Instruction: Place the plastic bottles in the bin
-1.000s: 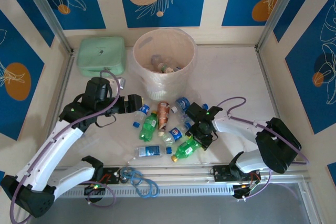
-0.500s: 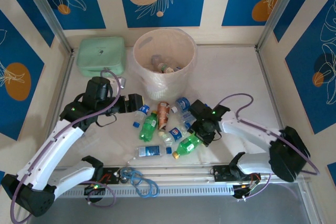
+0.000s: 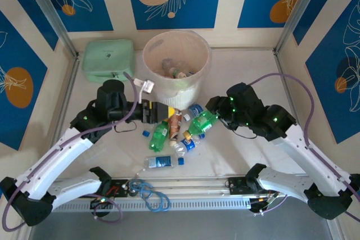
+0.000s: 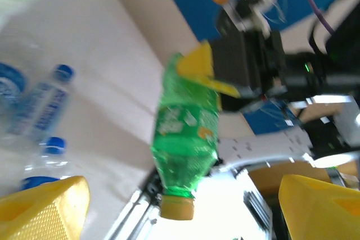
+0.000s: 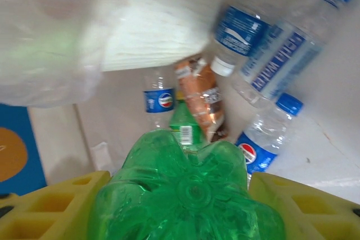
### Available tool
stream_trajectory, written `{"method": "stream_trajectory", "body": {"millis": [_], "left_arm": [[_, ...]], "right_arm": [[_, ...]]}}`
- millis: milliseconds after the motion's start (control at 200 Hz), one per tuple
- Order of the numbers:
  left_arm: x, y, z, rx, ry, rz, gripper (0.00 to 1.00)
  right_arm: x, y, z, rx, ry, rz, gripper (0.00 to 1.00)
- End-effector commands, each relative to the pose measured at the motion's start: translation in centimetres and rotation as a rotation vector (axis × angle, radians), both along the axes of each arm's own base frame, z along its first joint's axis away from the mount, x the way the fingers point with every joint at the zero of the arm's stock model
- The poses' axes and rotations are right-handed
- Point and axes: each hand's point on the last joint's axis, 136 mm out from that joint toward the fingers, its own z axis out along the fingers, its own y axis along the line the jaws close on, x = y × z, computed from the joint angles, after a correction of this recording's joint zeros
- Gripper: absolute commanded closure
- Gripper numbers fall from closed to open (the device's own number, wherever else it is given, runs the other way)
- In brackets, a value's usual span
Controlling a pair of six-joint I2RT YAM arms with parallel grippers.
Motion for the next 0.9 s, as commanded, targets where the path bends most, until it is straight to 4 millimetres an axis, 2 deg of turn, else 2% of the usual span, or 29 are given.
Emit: {"method": "stream_trajectory", "body": {"millis": [0,145,365,515,640,895], "left_arm": [[-1.7,-1.3,1.0,-0.041,-0.053,-0.111,0.13],[-1.7,-1.8,-0.9,0.006,-0.039,-0.114,0.14],[-2.6,-2.9,-1.6,0.012,-0.026,-0.17,0.18],[-3.3,-3.6,-1.7,-0.008,-0.013,-0.217,0.2],[-3.1,-3.8,-2.2,0.003,-0.011,-0.213,0.21],[-2.9,-4.2,-1.6,-0.019,-0.031,-0.219,0.35]], "right_arm": [[1.0,-0.1,3.1,0.011,-0.105,0.006,0.49],[1.9,0.5,5.3,0.052,-0.157,0.013,0.49],[2.6,1.6,7.1,0.118,-0.2,0.028,0.49],[3.0,2.3,7.2,0.131,-0.195,0.04,0.49],[3.2,3.1,7.7,0.158,-0.2,0.055,0.49],[3.4,3.9,7.1,0.178,-0.177,0.067,0.49]]}}
